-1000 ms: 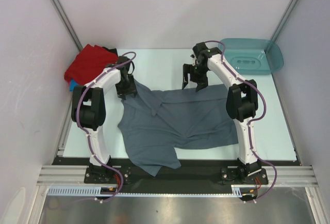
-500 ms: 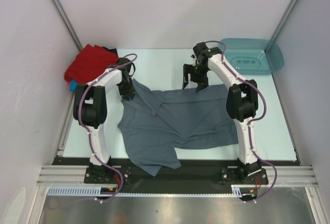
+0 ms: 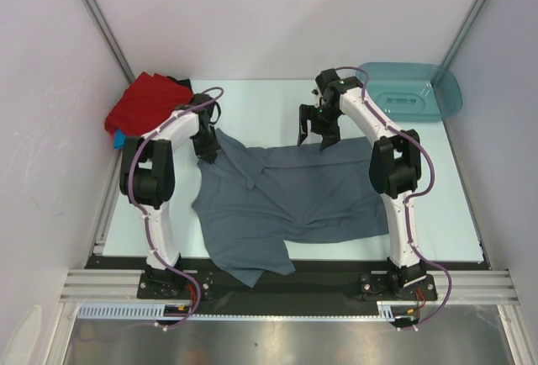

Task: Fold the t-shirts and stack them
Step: Fold the tshirt

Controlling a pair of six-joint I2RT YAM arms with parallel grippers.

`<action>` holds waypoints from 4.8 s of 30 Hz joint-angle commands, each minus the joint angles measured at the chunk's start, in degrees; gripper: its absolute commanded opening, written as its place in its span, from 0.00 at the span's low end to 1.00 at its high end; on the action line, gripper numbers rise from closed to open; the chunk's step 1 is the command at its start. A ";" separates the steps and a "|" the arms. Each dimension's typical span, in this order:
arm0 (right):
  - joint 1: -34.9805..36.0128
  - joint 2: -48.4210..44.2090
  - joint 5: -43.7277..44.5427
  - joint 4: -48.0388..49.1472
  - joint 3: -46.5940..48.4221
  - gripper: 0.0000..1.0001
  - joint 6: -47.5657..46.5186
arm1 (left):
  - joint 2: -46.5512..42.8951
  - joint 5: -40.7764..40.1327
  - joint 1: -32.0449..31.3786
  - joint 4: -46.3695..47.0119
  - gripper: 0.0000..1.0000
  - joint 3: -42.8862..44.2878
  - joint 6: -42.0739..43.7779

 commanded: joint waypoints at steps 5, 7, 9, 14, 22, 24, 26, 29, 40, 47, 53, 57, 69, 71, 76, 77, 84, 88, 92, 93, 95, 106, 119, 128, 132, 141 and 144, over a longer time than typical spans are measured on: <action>0.12 -0.99 -1.57 -0.24 2.10 0.82 -0.09 | -6.51 1.28 -0.19 -3.64 0.00 1.46 -0.16; 0.12 -0.82 -1.66 -0.15 2.01 0.82 -0.09 | -7.56 1.99 -0.11 -3.81 0.01 0.59 -0.34; 0.12 -0.56 -1.66 -0.07 2.01 0.82 -0.09 | -8.18 2.86 -0.19 -3.90 0.00 -0.91 -0.60; 0.12 -0.20 -1.93 0.11 2.54 0.82 0.00 | -9.50 3.83 -0.19 -4.60 0.00 -3.46 -0.69; 0.03 1.02 -2.63 -0.16 2.98 0.82 0.09 | -10.55 6.21 -0.19 -6.80 0.01 -6.27 -0.16; 0.12 1.90 -3.24 -0.42 2.98 0.82 -0.18 | -10.90 6.21 -0.19 -6.89 0.24 -6.71 0.10; 0.12 3.04 -3.33 -0.42 3.07 0.82 -0.61 | -10.99 6.38 -0.19 -6.89 0.37 -6.45 0.28; 0.21 4.45 -3.33 -0.50 3.85 0.82 -0.88 | -11.00 5.95 -0.11 -6.45 0.50 -4.62 0.89; 0.65 5.94 -2.01 0.55 4.82 0.81 -1.67 | -2.48 8.30 -0.19 -10.05 0.58 16.39 3.62; 0.73 6.74 -2.01 -0.86 5.79 0.81 -1.58 | 3.50 16.90 -0.19 -10.85 0.57 26.24 4.67; 0.82 6.13 -1.84 -1.21 5.70 0.81 -1.41 | 4.65 21.76 -1.25 -9.61 0.47 22.65 5.81; 0.82 6.13 -1.84 -1.30 5.53 0.81 -1.50 | 4.65 22.20 -1.78 -9.97 0.47 20.71 6.43; 1.00 6.13 -1.92 -1.91 5.62 0.81 -1.76 | 7.72 23.87 -2.66 -9.18 0.44 16.58 7.31; 0.82 5.77 -1.75 -2.00 5.62 0.81 -1.76 | 8.42 23.61 -2.74 -8.65 0.44 16.31 7.31; 0.82 4.98 -1.75 -2.53 5.79 0.81 -1.93 | 10.36 22.99 -3.01 -7.51 0.43 16.67 7.13; 0.91 4.55 -1.75 -2.61 5.88 0.80 -1.76 | 10.62 22.91 -3.09 -7.25 0.43 16.75 6.96; 0.82 4.11 -1.84 -3.49 5.88 0.81 -1.85 | 13.88 22.65 -3.27 -4.62 0.44 18.51 5.99; 0.91 4.02 -1.57 -4.28 5.79 0.81 -1.85 | 15.90 21.86 -3.45 -3.47 0.44 19.56 5.90; 0.82 3.40 -1.22 -5.25 5.79 0.80 -1.94 | 18.27 20.62 -3.45 -1.88 0.44 21.49 5.55; 0.91 3.31 -1.13 -5.43 5.70 0.80 -1.85 | 19.75 20.45 -3.45 -1.62 0.44 22.28 5.38; 0.91 2.79 -0.87 -6.22 5.70 0.80 -2.11 | 21.78 20.71 -3.45 -1.62 0.44 25.79 4.41; 1.00 1.91 -0.69 -10.70 8.16 0.80 -0.80 | 34.88 20.71 -3.97 -3.29 0.46 46.98 0.02; 0.91 3.40 2.02 -12.28 11.07 0.80 0.44 | 36.55 20.45 0.59 8.05 0.54 54.54 -3.07; 0.38 2.87 4.40 -10.97 10.45 0.81 0.44 | 31.03 17.73 5.17 3.22 0.57 49.12 3.69; 0.12 3.31 3.96 -10.35 11.24 0.81 0.53 | 28.73 15.43 6.13 0.59 0.57 48.48 5.37; 0.12 -0.81 11.43 -7.37 8.61 0.85 0.70 | 16.27 18.95 3.85 1.28 0.66 41.99 2.48; -0.06 -3.62 14.24 -4.29 6.76 0.86 0.88 | 10.81 20.08 2.53 1.55 0.68 38.21 1.77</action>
